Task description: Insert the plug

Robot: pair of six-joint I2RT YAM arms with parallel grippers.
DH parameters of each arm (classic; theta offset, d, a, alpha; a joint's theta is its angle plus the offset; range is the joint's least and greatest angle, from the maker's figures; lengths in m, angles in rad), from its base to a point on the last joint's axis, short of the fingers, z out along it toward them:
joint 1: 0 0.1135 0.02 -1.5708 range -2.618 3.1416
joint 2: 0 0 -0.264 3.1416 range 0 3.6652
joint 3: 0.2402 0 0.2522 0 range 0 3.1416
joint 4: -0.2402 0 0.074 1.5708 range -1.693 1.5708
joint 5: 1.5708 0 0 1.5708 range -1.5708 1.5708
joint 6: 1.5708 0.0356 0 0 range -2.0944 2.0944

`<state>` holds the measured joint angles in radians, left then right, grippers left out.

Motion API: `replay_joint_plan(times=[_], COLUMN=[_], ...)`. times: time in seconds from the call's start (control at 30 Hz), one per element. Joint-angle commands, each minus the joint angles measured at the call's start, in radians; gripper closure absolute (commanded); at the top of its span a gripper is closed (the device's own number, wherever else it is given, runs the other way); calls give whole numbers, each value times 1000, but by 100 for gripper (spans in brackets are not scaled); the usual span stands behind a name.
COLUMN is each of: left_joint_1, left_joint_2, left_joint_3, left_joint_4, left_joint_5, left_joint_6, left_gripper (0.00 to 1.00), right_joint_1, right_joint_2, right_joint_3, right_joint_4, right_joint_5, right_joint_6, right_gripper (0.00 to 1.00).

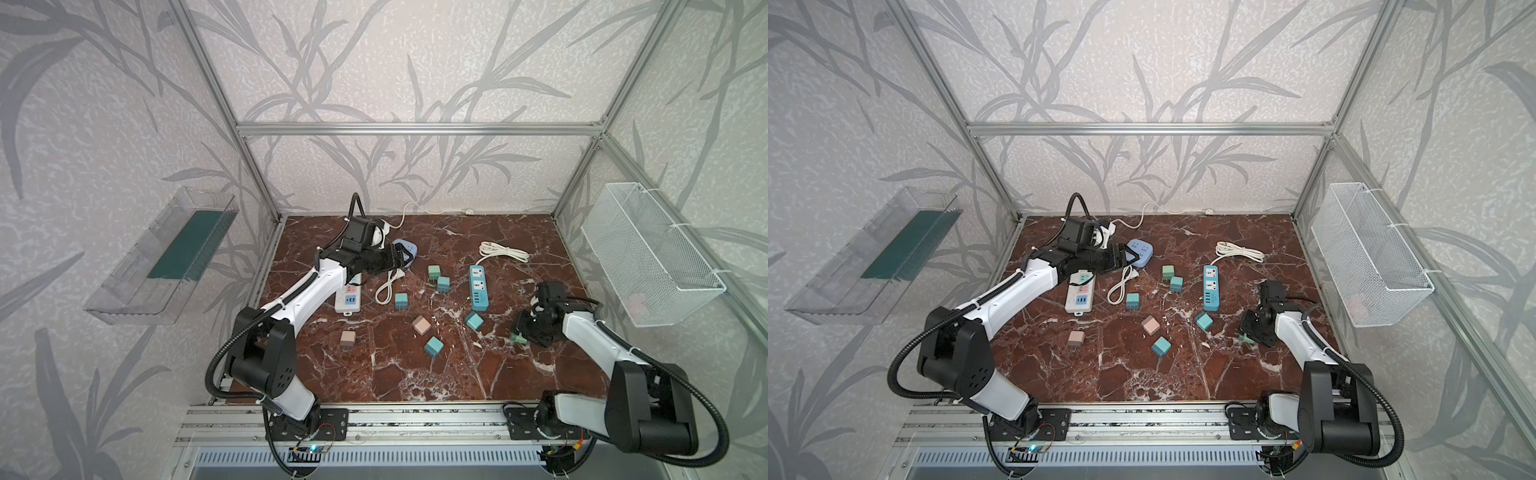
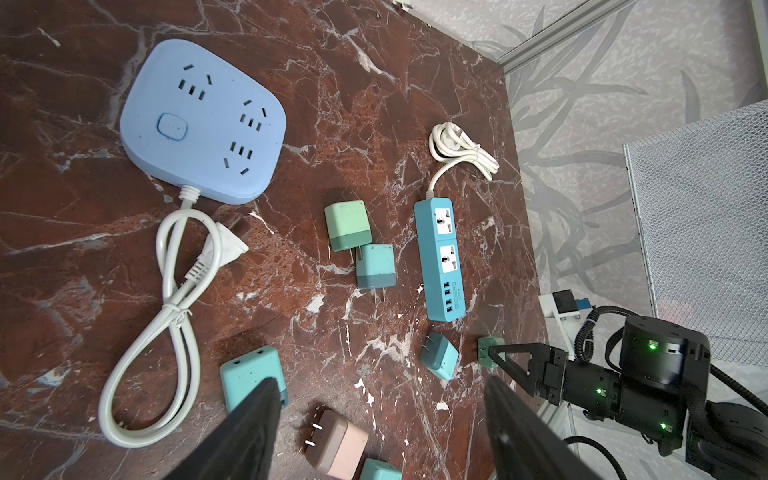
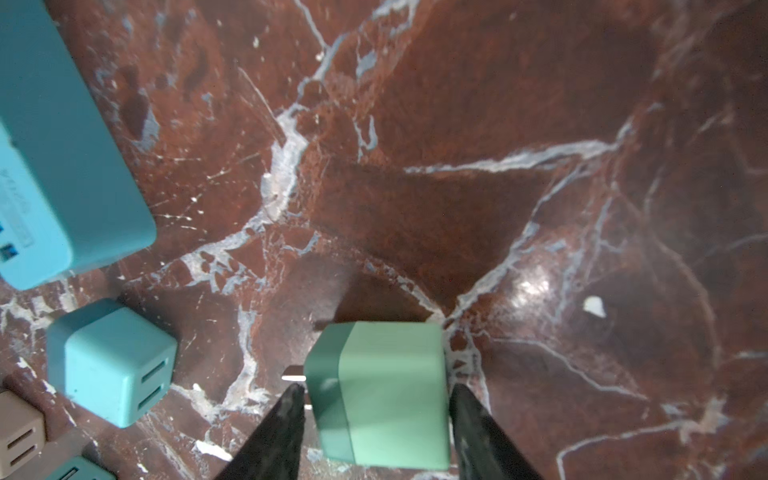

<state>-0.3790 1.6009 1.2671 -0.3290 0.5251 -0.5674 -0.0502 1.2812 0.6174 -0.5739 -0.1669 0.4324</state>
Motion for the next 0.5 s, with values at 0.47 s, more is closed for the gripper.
replay_joint_plan(times=[0.47], left_joint_1=[-4], left_joint_2=[5], left_joint_3=[9], left_joint_4=[-12], left_joint_5=[4], left_joint_6=[14], left_gripper=[22], right_joint_1=[470], right_joint_2=[-57], right_joint_3=[57], right_joint_4=[-88], right_joint_5=[170], right_joint_6=[134], right_gripper=[61])
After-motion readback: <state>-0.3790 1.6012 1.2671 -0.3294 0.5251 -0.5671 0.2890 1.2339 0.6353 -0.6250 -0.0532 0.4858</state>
